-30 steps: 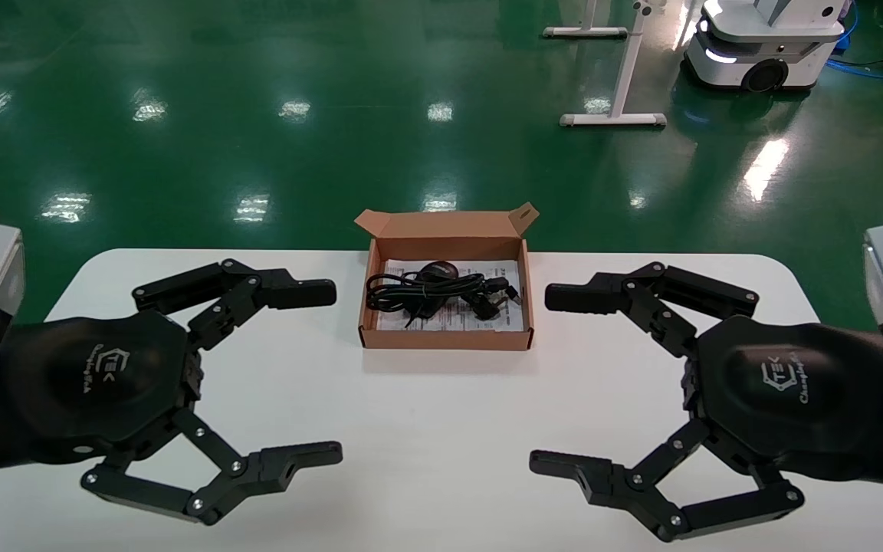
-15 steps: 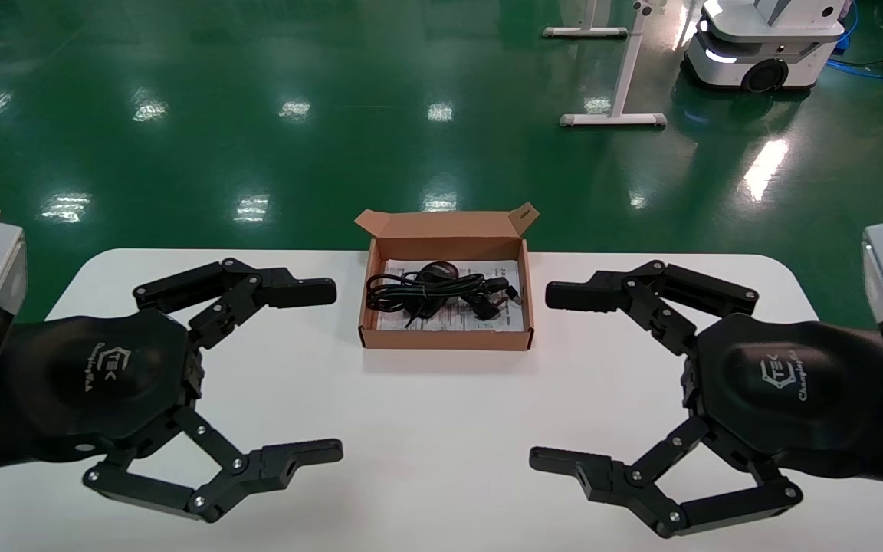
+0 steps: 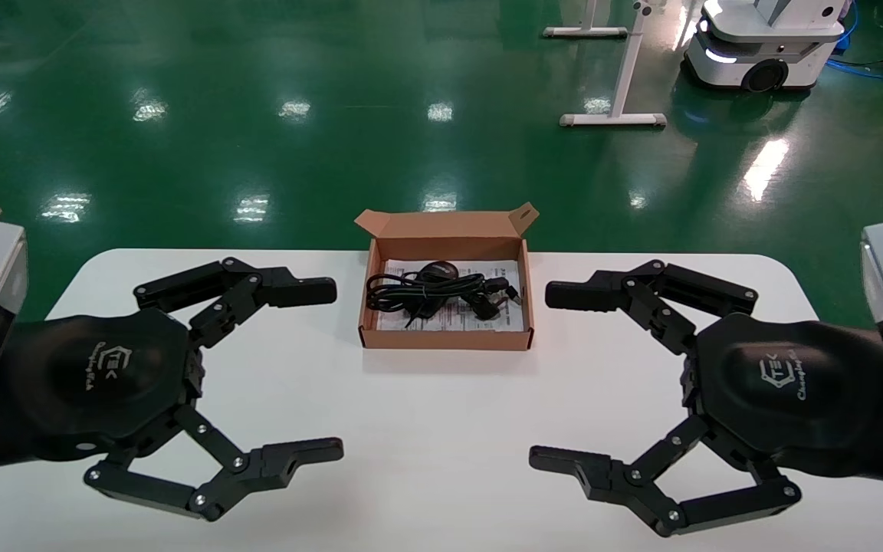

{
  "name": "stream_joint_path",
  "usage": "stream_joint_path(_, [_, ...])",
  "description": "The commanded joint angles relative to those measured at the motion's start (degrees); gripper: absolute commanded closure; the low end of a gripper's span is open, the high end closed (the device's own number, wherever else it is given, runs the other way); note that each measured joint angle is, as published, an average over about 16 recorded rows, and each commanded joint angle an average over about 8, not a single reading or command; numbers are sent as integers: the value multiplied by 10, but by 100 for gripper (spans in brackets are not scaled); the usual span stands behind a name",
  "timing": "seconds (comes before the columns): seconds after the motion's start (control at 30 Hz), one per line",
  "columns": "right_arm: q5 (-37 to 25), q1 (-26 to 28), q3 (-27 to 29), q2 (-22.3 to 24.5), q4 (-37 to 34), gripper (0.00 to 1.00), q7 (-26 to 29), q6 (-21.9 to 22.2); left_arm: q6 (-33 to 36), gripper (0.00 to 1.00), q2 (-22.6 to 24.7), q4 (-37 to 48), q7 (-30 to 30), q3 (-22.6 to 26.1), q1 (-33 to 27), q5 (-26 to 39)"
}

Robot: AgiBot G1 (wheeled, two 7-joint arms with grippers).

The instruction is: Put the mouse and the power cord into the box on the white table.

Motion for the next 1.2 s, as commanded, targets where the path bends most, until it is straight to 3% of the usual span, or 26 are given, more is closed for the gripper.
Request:
stream_joint_path(0.03, [0, 0, 0, 0, 0, 0, 0, 0, 0, 0, 0, 0, 0, 0, 0, 0])
stream_joint_path(1.2, [0, 0, 0, 0, 0, 0, 0, 0, 0, 0, 0, 0, 0, 0, 0, 0])
